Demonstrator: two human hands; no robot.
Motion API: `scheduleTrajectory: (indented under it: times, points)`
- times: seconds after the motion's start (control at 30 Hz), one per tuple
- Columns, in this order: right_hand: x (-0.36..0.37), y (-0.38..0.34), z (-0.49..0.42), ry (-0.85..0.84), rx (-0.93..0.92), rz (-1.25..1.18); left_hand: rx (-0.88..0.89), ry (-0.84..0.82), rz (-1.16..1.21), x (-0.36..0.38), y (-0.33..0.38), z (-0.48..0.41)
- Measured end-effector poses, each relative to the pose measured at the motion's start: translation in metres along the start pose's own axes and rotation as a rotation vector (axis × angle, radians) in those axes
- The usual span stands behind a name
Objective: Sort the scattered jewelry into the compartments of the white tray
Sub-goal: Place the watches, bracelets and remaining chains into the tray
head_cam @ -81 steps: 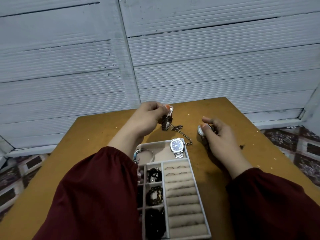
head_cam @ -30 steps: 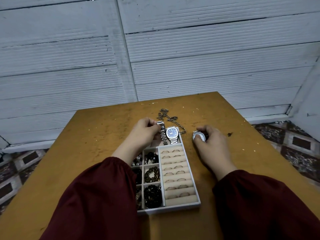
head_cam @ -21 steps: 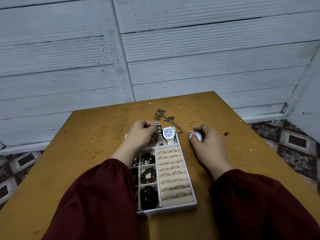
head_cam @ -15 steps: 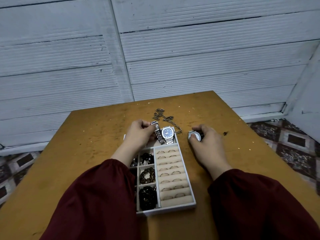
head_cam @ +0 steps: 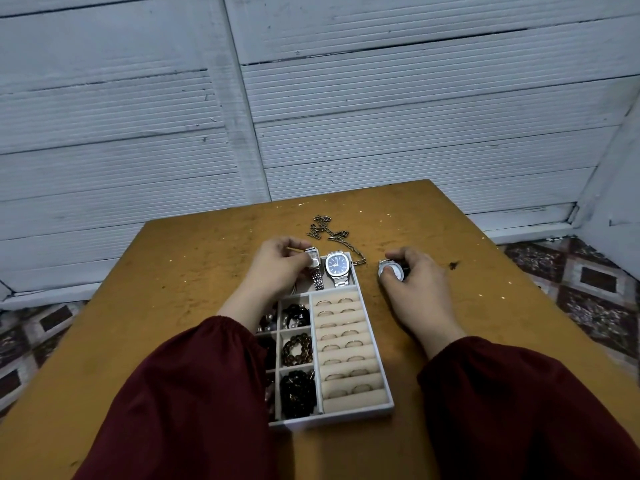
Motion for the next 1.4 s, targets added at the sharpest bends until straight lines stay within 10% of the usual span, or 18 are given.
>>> scheduleTrajectory:
  times: [0.87, 1.4]
  points:
    - [0.002, 0.001, -0.002, -0.003, -0.032, -0.023, -0.078, -0.163, -0.401, 0.009, -0.004, -0.003]
    - [0.002, 0.000, -0.002, -0.005, -0.052, -0.022, -0.183, -0.173, -0.026, 0.014, -0.010, 0.005]
Point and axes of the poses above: each hand's wrist, its own z-axis away from the middle knuckle, its own x-axis out of the palm, y = z × x, the point moved 10 cm from there along -z, towards the middle knuckle, and after that the axes turned 10 degrees about -z, right-handed, at the moved point
